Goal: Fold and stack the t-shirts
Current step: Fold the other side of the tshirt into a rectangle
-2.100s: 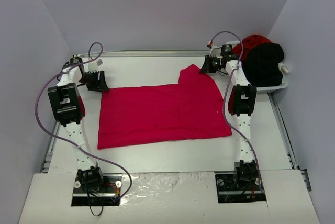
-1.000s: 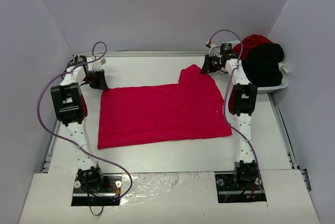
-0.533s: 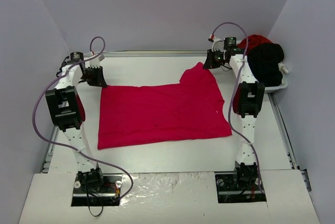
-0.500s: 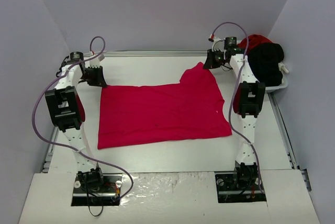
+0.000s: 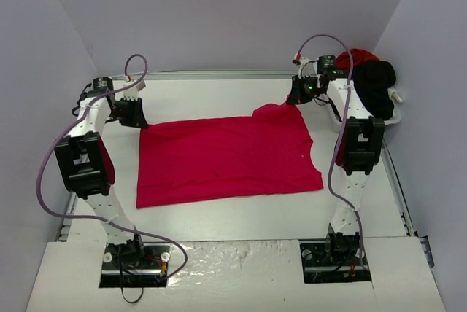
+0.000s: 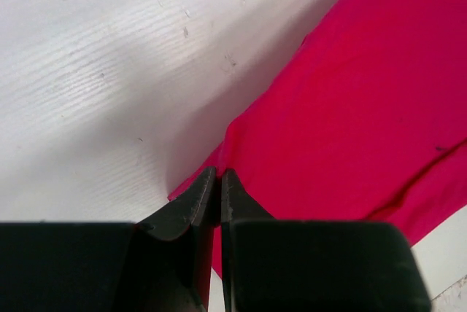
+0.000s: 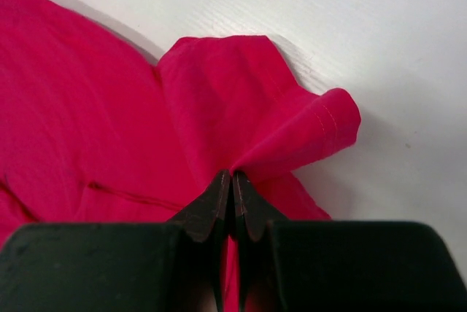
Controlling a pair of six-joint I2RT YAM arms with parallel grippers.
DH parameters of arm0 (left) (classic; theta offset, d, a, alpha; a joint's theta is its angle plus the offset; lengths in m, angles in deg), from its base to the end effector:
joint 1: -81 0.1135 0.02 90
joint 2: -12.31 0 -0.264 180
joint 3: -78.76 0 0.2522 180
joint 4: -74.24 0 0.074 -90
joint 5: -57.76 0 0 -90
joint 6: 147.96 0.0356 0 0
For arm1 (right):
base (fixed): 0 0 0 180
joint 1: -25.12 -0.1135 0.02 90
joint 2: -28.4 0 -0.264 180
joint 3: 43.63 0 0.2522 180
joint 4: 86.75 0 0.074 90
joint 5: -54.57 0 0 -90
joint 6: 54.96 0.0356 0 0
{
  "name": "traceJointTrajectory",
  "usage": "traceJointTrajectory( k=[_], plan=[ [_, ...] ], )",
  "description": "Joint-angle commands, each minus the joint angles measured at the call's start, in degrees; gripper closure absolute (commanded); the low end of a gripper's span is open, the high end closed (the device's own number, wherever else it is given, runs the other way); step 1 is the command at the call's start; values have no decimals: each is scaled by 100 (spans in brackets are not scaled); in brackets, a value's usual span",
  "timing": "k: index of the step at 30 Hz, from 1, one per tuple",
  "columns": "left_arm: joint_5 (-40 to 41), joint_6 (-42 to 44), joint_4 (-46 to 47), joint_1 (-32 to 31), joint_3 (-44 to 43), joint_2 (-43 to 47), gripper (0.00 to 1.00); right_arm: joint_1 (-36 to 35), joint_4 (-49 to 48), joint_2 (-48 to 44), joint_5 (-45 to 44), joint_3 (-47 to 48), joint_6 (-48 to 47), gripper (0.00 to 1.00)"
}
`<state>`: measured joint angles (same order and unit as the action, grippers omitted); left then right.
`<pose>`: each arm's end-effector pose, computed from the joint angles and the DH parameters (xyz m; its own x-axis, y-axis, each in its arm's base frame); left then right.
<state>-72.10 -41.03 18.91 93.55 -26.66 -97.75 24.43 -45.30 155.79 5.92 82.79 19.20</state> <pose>0.4077 0.0674 0.2534 -0.7659 0.0585 -0.6403 0.3860 0.8383 -0.3851 0.5065 0.0296 0.2510 -0.5133 -0.2111 -0.8318 -0.6620 0.7143 0.2272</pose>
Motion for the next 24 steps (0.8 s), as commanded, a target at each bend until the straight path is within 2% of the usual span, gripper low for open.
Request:
traceJointTrajectory(
  k=[1, 14, 24],
  plan=[
    [-128, 328, -185, 80, 174, 555, 98, 42, 176, -671, 32, -375, -209, 100],
    [-233, 926, -247, 555, 1176, 1443, 98, 376, 378, -1919, -188, -1729, -596, 100],
    [-339, 1673, -625, 590, 1721, 1839, 98, 438, 949, -2333, -39, -2318, -1070, 100]
  ],
)
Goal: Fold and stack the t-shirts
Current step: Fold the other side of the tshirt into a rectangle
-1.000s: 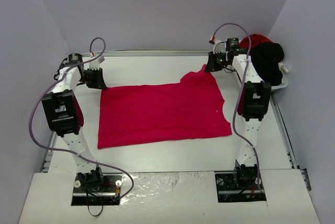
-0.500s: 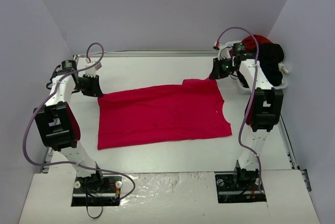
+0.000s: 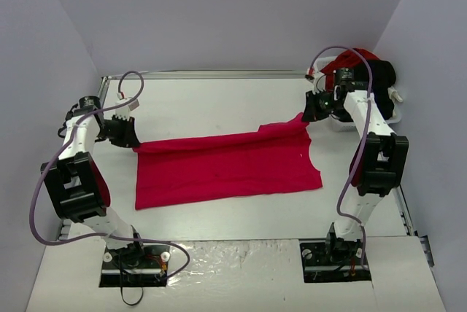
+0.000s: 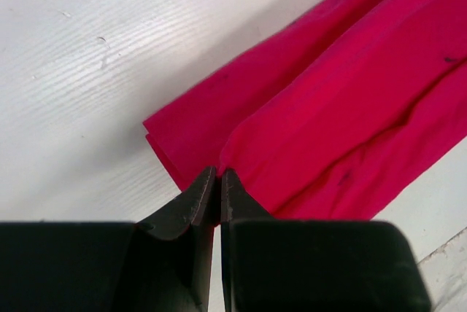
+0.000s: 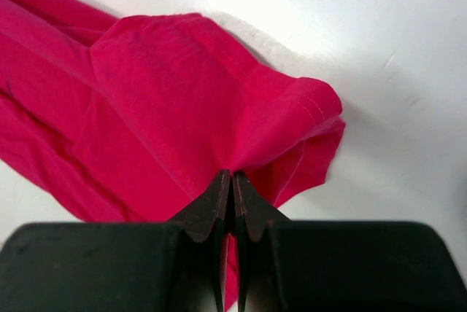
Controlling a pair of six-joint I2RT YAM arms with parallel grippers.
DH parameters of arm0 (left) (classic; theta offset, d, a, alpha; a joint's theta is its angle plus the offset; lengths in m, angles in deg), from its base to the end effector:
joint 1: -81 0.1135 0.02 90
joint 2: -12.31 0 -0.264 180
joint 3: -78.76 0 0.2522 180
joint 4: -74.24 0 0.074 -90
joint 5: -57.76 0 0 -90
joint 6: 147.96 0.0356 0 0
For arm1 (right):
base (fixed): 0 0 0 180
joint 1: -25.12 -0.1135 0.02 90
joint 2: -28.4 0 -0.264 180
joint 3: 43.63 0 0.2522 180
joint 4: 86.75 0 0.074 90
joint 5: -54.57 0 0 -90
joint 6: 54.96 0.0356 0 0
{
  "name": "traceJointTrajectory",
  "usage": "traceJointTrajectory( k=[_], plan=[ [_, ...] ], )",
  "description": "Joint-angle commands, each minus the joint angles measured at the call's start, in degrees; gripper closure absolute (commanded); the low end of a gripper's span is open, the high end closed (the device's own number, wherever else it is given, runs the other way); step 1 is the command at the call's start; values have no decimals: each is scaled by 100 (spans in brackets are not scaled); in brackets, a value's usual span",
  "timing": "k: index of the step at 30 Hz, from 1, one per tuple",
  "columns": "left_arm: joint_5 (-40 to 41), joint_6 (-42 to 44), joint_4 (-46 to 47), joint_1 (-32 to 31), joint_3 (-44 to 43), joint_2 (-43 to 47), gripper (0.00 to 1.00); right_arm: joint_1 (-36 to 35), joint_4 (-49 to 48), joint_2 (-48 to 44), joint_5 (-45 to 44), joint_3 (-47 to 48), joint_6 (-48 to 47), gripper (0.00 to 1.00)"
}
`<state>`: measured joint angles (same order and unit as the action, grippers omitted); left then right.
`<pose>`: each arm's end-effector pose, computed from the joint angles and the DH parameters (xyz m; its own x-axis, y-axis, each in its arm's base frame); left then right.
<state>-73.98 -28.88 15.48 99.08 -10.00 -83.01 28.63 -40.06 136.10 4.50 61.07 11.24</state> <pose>0.3277 0.0821 0.2562 -0.7390 0.1402 -0.6589 0.4484 0.8324 -0.3257 0.4183 -0.0028 0.2746 -0.5481 -0.2764 -0.7894 -0.6434 0.7424 0.1868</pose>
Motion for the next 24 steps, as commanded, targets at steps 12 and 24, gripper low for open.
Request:
traceJointTrajectory(
  k=[12, 24],
  plan=[
    [-80, 994, -493, 37, 627, 867, 98, 18, 627, -750, 51, -893, -539, 100],
    [-28, 1135, -590, 37, 812, 1016, 98, 18, 697, -1119, -63, -1438, -714, 100]
  ],
)
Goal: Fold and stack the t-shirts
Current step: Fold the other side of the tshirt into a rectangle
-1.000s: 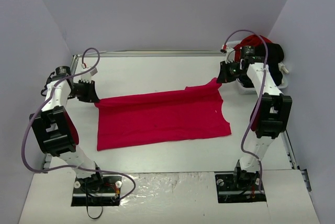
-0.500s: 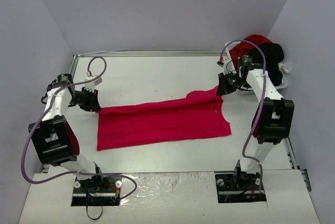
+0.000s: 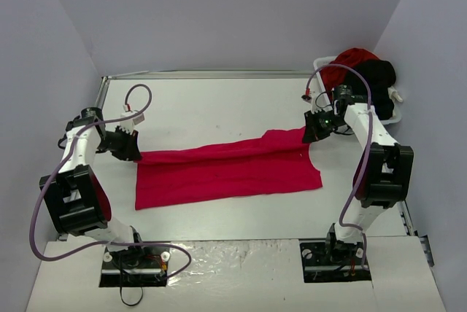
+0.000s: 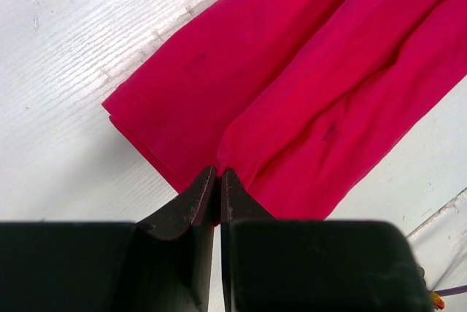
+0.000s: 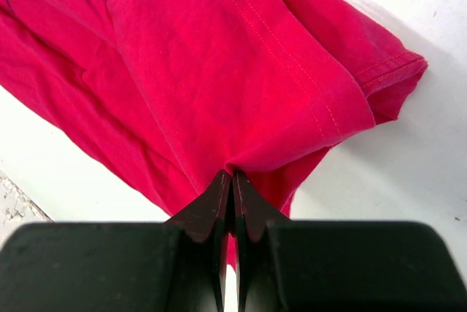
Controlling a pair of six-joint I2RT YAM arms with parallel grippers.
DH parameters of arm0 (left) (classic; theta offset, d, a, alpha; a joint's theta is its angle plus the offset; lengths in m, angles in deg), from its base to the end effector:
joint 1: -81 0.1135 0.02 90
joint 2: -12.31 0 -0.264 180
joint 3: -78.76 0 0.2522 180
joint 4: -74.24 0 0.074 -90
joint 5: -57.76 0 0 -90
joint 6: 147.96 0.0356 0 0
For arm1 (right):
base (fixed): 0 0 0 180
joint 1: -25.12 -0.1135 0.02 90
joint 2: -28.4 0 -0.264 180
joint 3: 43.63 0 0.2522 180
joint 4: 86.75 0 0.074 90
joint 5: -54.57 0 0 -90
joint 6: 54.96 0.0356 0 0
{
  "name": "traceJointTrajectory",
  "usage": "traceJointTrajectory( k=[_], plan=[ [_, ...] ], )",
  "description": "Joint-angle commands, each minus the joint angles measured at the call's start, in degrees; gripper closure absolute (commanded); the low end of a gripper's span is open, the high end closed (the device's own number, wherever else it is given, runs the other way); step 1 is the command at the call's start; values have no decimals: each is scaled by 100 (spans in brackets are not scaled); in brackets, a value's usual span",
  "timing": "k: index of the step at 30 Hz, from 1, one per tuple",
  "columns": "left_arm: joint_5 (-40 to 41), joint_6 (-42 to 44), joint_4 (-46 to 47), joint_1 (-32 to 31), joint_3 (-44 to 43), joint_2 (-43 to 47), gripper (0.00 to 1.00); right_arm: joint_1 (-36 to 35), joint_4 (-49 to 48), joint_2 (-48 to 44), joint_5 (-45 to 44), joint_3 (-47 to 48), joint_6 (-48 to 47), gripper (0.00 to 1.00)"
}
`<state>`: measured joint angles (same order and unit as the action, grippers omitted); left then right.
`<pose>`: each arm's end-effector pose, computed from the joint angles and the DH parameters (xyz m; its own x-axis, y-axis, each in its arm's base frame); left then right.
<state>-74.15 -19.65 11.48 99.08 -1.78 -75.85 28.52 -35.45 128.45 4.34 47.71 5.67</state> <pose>0.2880 0.0690 0.2493 -0.7136 0.2523 -0.6535 0.5412 0.7909 -0.2855 0.3667 0.0010 0.2475 -0.6193 -0.3408 -0.7073 -0.6625 0.7104 0.2377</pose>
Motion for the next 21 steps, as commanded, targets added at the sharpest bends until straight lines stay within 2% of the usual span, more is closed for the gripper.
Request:
traceJointTrajectory(
  k=[1, 15, 19, 20, 21],
  plan=[
    [7, 230, -181, 37, 16, 308, 98, 29, 254, -381, -57, -120, -175, 100],
    [253, 406, -146, 37, 315, 335, 97, 12, 359, -328, -39, -507, -403, 100],
    [306, 441, -137, 37, 368, 203, 84, 20, 377, -214, -48, -630, -465, 100],
    [306, 450, -137, 37, 377, 142, 73, 20, 377, -170, -39, -648, -482, 100],
    [306, 485, -154, 37, 385, 115, 68, 3, 394, -144, -39, -665, -500, 100]
  ],
)
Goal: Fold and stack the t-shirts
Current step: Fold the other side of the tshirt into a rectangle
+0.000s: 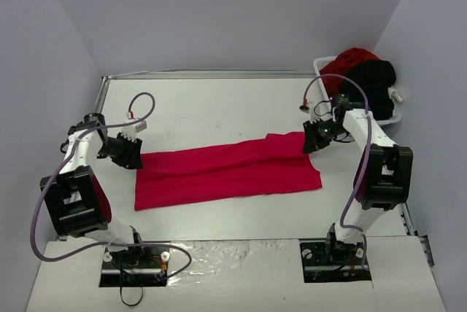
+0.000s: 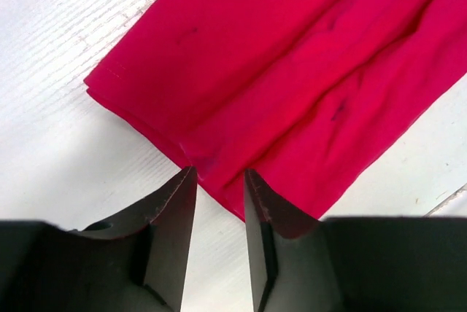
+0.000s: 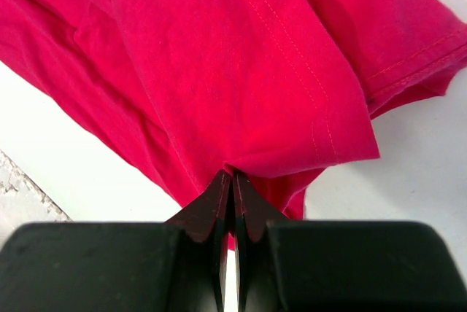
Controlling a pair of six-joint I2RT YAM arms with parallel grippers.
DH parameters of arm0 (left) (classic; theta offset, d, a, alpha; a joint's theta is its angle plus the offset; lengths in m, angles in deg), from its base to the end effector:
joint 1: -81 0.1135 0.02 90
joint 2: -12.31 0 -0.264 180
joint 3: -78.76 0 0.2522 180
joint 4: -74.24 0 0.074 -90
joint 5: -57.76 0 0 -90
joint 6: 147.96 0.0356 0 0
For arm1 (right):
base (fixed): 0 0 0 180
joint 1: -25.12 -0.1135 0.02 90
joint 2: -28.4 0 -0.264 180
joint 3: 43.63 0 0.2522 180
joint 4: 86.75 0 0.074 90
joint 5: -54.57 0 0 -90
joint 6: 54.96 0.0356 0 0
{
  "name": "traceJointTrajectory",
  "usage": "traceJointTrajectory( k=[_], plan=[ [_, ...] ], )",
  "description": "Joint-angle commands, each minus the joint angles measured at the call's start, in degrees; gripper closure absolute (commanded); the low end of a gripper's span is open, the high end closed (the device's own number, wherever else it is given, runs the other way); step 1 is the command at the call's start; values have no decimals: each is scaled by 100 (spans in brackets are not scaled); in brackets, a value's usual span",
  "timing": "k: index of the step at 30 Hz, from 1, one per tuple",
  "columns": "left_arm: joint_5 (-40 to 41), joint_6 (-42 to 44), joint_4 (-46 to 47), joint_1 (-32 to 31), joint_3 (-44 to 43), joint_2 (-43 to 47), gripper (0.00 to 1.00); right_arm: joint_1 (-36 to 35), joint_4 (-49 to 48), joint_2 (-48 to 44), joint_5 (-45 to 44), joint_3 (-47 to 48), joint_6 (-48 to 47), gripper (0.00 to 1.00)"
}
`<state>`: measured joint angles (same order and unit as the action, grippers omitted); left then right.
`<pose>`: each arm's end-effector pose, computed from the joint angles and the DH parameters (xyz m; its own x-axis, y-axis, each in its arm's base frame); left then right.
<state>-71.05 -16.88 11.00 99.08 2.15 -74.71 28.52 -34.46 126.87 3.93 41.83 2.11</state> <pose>0.2759 0.0666 0.2339 -0.7363 0.2983 -0.6074 0.5435 0.7953 -0.2683 0.3478 0.0020 0.2256 -0.6423 -0.3829 -0.6639 -0.6766 0.6903 0.2564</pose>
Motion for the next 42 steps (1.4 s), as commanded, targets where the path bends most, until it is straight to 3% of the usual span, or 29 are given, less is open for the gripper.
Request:
traceJointTrajectory(
  k=[1, 3, 4, 7, 11, 20, 31, 38, 40, 42],
  plan=[
    [-13, 216, -106, 37, 1, -25, 66, 3, 287, 48, 2, -95, -161, 100],
    [-13, 216, -106, 37, 10, -43, 62, -6, 331, 154, -15, -121, -188, 94],
    [-13, 208, -106, 28, 10, -17, 61, -6, 366, 241, -42, -113, -223, 79],
    [-4, 137, -98, 37, -8, 89, 60, -23, 656, 339, -51, -78, -459, 55],
    [5, 67, -98, 37, -78, 230, 59, -32, 1060, 400, -77, -16, -776, 46],
    [-22, -250, -115, 37, -228, 449, 59, -15, 1122, 549, 55, 651, -891, 45],
    [171, -970, 368, 37, -201, 783, 59, -23, 1113, 2165, 327, 2172, -847, 46],
    [242, -1163, 491, 37, -219, 740, 59, -32, 1131, 2720, 301, 2814, -891, 47],
    [251, -1199, 517, 37, -228, 687, 59, -41, 1166, 2791, 283, 2884, -917, 53],
    [233, -1234, 518, 37, -254, 652, 59, -32, 1210, 2800, 257, 2876, -978, 77]
  ],
)
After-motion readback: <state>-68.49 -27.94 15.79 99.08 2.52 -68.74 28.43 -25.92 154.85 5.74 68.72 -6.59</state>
